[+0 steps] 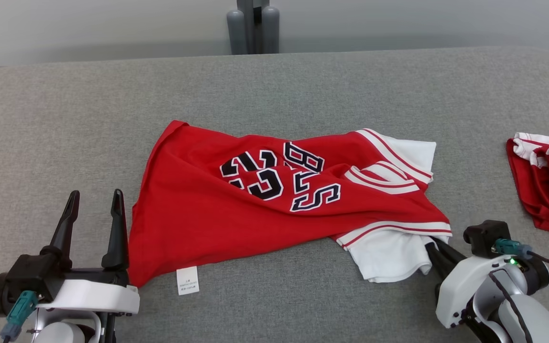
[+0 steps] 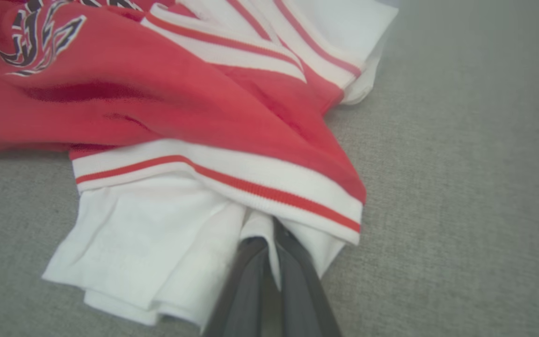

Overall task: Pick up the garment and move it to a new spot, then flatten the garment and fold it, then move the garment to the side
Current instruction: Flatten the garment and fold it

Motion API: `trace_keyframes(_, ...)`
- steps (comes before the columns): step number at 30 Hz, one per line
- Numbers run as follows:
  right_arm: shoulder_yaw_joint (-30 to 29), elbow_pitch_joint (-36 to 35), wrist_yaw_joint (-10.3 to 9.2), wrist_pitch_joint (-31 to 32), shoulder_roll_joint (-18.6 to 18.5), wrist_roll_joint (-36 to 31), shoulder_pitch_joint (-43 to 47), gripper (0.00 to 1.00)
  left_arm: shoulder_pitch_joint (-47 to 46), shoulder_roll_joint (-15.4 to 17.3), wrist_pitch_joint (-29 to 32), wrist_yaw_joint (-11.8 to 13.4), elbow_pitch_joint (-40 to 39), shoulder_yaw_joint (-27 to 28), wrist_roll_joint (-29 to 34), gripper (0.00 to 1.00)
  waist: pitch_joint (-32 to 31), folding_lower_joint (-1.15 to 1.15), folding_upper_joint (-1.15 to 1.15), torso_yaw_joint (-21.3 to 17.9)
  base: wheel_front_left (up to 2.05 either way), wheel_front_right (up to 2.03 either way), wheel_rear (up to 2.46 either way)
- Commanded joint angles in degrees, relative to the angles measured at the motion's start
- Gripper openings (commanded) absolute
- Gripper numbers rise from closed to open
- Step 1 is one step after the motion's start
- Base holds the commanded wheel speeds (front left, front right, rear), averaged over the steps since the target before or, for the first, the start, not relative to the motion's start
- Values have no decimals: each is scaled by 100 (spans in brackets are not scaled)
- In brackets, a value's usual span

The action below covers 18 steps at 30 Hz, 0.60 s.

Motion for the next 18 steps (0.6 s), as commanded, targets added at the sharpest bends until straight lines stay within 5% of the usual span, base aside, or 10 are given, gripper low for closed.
trace_keyframes(1,-6,-94,-2,89,-42,52,87,0,-127,25,-21,-23,10,13,61,100,17,0,0,-30,0,0,0)
trace_keyframes(2,59,-238,-2,200,-35,130,177,11,-131,25,-21,-28,17,7,68,100,17,0,0,-45,0,0,0)
trace_keyframes(3,36,-381,-2,239,-72,161,221,47,-119,29,-21,-27,19,8,75,100,16,0,0,-64,0,0,0)
trace_keyframes(4,5,-506,-2,303,-128,194,282,100,-121,25,-21,-24,23,6,71,100,16,0,0,-80,0,0,0)
trace_keyframes(13,-1044,-1498,-2,695,-274,-189,1332,100,-19,7,-20,18,40,0,98,100,-159,0,0,-165,0,0,0)
trace_keyframes(18,-2096,-2226,-2,550,79,-600,1704,100,15,52,8,76,16,-7,117,100,-273,0,0,-235,0,0,0)
